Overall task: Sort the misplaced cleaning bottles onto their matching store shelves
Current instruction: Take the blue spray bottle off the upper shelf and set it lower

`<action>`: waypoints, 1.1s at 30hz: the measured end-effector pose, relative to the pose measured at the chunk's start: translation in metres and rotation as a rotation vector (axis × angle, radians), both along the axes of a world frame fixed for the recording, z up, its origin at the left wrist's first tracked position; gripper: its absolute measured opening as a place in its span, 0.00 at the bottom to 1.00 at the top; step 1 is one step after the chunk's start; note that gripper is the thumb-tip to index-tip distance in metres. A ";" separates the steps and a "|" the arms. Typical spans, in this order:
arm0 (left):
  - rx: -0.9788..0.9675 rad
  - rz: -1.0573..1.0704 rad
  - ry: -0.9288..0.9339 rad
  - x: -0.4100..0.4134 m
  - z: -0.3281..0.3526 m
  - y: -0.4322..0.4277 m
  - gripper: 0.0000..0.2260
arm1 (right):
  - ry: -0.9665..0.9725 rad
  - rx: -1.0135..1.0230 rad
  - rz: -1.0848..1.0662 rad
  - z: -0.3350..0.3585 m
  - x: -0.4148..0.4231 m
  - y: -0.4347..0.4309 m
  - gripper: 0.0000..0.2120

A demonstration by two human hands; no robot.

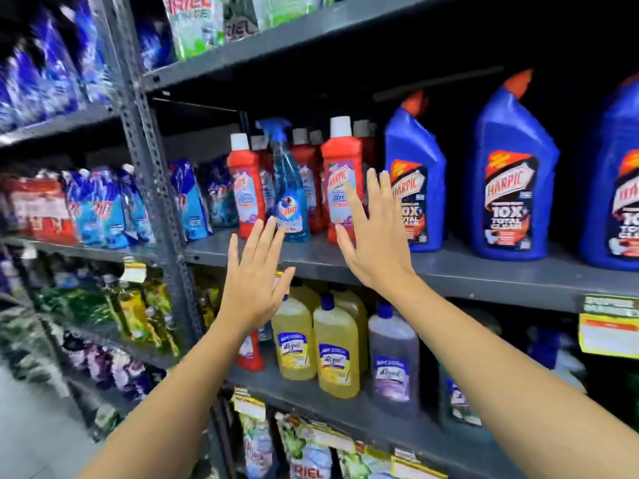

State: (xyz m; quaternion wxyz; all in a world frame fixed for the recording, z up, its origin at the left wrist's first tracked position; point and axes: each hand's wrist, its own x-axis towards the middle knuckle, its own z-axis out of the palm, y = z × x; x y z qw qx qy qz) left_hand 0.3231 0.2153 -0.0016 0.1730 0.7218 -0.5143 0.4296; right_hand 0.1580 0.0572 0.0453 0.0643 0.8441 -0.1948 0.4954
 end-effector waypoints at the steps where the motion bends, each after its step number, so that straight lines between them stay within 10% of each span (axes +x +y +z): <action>1: -0.006 -0.003 0.001 0.008 0.001 0.000 0.29 | 0.007 -0.006 -0.004 0.002 0.008 0.001 0.31; 19: 0.131 -0.138 0.088 0.146 0.009 -0.010 0.28 | 0.000 -0.013 0.077 0.036 0.164 -0.014 0.32; 26: 0.201 -0.274 0.218 0.187 -0.004 -0.009 0.29 | -0.121 0.621 0.117 0.045 0.214 -0.028 0.48; 33: 0.112 -0.314 0.223 0.194 -0.014 -0.013 0.24 | -0.195 0.887 0.130 0.040 0.230 -0.041 0.31</action>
